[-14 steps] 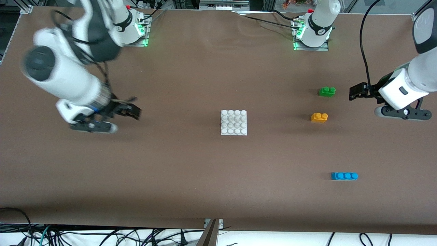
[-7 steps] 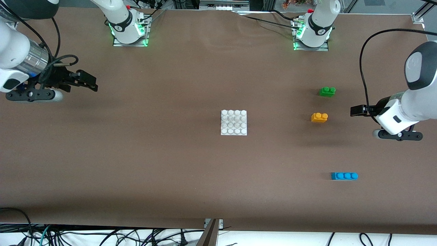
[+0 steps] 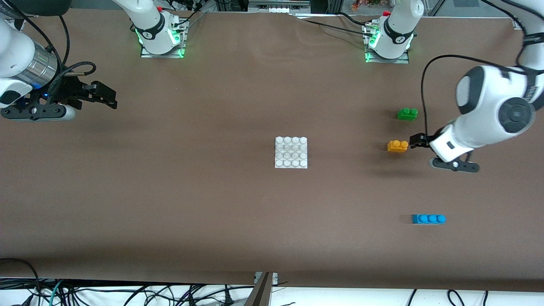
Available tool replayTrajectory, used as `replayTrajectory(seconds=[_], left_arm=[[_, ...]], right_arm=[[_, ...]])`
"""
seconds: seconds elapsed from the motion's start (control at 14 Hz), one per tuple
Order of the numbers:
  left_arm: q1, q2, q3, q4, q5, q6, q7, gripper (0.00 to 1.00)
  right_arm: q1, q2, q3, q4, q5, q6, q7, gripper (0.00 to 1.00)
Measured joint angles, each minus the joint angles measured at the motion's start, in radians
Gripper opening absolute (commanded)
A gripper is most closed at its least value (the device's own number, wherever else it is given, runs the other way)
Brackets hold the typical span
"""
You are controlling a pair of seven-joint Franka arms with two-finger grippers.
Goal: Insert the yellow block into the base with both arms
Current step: 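Lower the left gripper onto the yellow block and grasp it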
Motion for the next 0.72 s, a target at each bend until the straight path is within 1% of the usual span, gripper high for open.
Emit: replayTrajectory(seconds=[0.14,0.21,0.29,0.43,0.72], left_arm=[[0.006,0.003,0.002,-0.171,0.001,0.239,0.002,0.99],[0.009,0.019,0.004,-0.230,0.001,0.324,0.004,0.99],[0.011,0.039,0.004,-0.264,0.001,0.371,0.004,0.99],[0.011,0.061,0.002,-0.279,0.001,0.393,0.004,0.99],[0.011,0.068,0.001,-0.279,0.001,0.393,0.004,0.99]], right_arm=[[-0.004,0.002,-0.002,0.011,-0.013,0.003,0.000,0.99],[-0.005,0.001,-0.003,0.027,-0.018,0.003,0.000,0.99],[-0.006,0.001,-0.003,0.045,-0.024,0.003,0.000,0.99],[-0.006,0.001,-0.003,0.064,-0.033,0.001,0.000,0.99],[-0.006,0.001,-0.002,0.066,-0.034,0.000,0.009,0.99]])
